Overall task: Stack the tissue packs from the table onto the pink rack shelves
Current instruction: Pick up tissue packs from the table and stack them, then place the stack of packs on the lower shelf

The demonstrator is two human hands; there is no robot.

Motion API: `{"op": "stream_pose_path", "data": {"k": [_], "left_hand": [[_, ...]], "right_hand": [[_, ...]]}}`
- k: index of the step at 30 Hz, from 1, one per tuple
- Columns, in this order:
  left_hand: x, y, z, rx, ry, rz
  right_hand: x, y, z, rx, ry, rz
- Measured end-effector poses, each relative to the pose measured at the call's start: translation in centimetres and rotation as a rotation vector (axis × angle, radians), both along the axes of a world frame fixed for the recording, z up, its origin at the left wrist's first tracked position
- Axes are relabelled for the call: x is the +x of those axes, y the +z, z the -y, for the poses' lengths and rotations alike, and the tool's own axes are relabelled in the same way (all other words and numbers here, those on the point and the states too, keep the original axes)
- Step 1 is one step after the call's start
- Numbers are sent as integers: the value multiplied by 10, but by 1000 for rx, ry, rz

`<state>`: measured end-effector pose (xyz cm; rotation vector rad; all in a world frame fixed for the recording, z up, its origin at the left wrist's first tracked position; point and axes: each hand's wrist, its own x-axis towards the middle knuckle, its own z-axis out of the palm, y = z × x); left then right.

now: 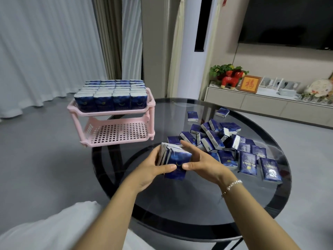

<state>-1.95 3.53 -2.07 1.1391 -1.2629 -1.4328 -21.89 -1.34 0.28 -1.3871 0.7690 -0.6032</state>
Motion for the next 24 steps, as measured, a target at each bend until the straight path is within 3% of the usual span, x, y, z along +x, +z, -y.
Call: {"op": "stream_pose_path", "data": {"k": [5,8,13,24], "left_hand": [[26,6,-5,57,-57,569],[28,3,-4,75,-95,754],[21,-3,-1,23,-107,721],[44,2,30,-96,84,494]], "right_hand": [[23,-9,7,-250,124,-266],[27,-12,10,-296,160,-322],[20,-18,17,-262,199,-244],[47,-20,37,-172,94,-70]]}}
